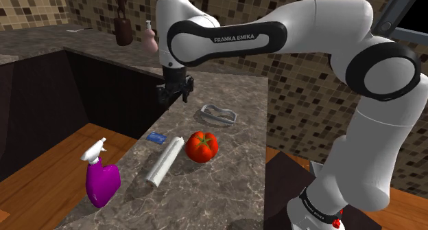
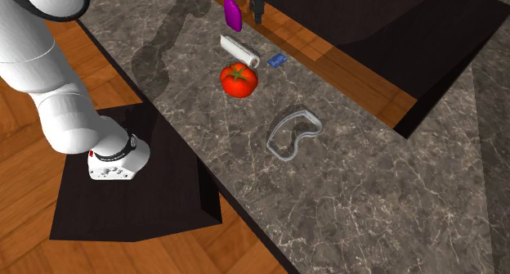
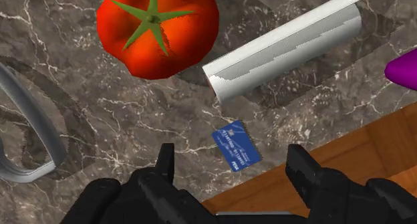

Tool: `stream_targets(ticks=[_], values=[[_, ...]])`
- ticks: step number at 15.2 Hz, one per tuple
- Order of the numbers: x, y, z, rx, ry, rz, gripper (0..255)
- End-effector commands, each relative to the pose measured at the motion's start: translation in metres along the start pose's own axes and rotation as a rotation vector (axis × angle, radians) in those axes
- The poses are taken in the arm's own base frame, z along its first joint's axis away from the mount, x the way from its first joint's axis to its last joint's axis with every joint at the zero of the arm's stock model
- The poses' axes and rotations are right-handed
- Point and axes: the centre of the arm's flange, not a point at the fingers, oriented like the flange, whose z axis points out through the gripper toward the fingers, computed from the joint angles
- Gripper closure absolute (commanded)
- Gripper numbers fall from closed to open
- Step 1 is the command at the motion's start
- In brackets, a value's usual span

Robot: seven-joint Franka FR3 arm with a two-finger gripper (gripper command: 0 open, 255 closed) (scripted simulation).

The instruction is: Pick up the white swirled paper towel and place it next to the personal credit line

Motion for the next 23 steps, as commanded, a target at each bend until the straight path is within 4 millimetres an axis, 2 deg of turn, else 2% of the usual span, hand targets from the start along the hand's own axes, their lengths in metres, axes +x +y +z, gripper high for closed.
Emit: stream_targets(ticks=[1,5,8,9,16,23], values=[[-0.018,-0.028,-0.008,-0.085,0.011,0.03,0],[-0.056,-0.093,-0.015,-0.271,0.032,0.087,0],[-0.082,-0.143,-0.012,-0.411,0.048,0.131,0],[-0.083,-0.146,-0.012,-0.418,0.049,0.133,0],[-0.082,-0.129,0.025,-0.418,0.049,0.133,0],[-0.082,-0.129,0.025,-0.418,0.049,0.133,0]])
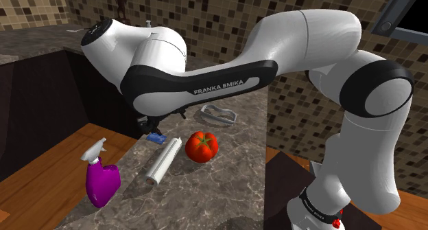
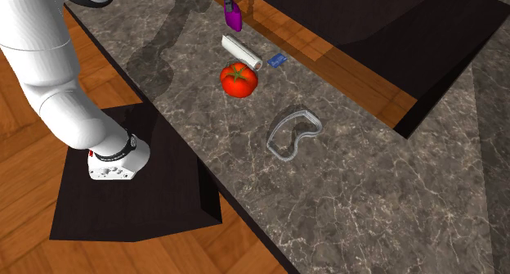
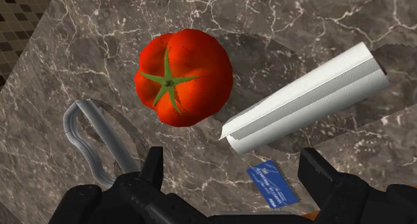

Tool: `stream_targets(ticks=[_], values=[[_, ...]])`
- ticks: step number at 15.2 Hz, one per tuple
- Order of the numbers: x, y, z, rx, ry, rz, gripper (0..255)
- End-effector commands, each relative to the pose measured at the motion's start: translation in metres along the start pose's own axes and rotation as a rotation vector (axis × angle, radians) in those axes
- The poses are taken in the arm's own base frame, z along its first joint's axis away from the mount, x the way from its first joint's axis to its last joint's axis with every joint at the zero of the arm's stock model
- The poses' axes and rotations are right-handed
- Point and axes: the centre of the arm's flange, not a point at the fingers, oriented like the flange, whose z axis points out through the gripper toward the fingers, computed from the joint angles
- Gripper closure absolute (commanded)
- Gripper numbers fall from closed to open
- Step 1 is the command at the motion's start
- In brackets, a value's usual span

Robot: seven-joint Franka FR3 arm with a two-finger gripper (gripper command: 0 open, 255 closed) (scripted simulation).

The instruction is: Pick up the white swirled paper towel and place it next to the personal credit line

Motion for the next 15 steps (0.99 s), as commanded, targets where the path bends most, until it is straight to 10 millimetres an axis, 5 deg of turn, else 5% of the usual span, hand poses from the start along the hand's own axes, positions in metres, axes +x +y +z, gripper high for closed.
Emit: stream_targets(ticks=[1,2,11,12,15], values=[[0.0,0.0,0.0,0.0,0.0,0.0,0],[0.0,0.0,0.0,0.0,0.0,0.0,255],[0.0,0.0,0.0,0.0,0.0,0.0,255],[0.0,0.0,0.0,0.0,0.0,0.0,0],[0.016,0.002,0.037,0.103,-0.078,0.221,0]])
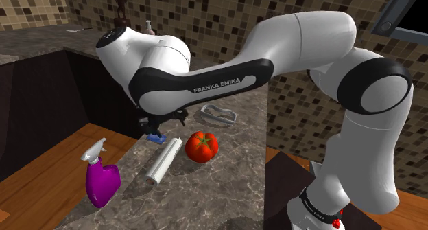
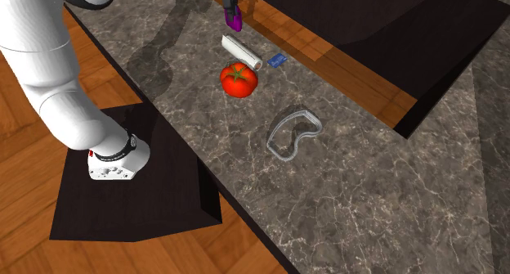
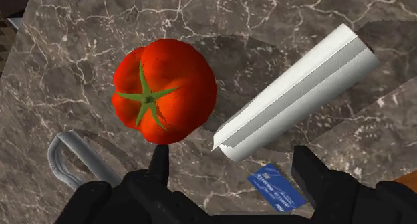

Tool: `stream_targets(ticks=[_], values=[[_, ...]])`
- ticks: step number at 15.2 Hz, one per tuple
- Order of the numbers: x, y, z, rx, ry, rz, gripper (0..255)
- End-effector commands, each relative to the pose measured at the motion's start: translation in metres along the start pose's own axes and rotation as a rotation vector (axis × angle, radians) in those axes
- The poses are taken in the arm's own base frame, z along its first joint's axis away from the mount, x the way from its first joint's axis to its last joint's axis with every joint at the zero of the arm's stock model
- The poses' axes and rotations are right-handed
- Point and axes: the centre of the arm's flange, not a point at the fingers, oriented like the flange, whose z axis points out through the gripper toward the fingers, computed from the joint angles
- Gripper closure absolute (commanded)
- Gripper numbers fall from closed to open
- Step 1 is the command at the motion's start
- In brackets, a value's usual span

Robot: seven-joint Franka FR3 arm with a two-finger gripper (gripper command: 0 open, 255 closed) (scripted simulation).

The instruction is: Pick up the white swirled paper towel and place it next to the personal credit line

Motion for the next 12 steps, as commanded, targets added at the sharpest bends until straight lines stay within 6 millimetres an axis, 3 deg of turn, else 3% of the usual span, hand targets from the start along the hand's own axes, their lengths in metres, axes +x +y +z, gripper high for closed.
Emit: stream_targets(ticks=[1,9,12], values=[[0.01,0.002,0.025,0.069,-0.051,0.149,0],[0.039,0.004,0.126,0.336,-0.251,0.72,0],[0.037,-0.002,0.14,0.336,-0.251,0.72,0]])
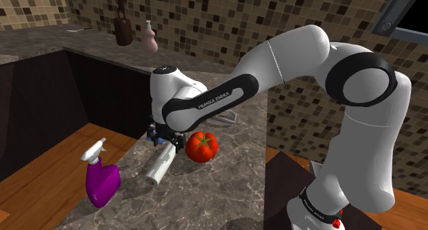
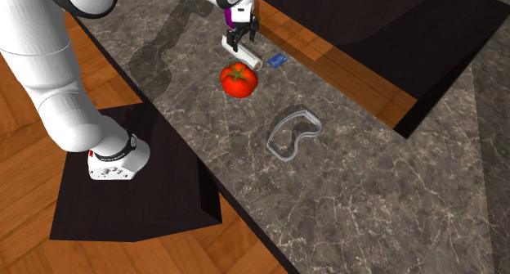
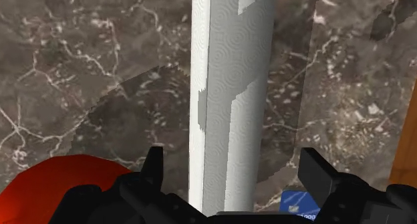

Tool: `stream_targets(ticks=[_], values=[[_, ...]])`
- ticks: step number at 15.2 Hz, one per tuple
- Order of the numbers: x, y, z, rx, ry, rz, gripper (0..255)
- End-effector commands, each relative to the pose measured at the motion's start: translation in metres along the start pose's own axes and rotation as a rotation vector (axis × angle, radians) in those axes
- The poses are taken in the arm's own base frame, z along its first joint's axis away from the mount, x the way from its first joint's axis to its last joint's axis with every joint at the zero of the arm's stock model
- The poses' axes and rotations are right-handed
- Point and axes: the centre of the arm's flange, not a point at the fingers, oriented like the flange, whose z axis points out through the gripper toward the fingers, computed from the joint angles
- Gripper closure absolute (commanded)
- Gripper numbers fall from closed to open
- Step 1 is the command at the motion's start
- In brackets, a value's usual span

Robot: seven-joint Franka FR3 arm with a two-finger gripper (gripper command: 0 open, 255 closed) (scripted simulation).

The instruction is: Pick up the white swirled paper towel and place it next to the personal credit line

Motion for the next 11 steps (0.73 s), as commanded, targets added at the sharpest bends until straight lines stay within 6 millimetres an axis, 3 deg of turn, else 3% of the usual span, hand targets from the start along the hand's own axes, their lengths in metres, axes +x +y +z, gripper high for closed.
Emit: stream_targets(ticks=[1,5,11], values=[[0.001,0.001,0.011,0.006,-0.003,0.01,0],[0.001,0.001,0.029,0.006,-0.003,0.01,0],[0.001,0.001,0.029,0.006,-0.003,0.01,0]])
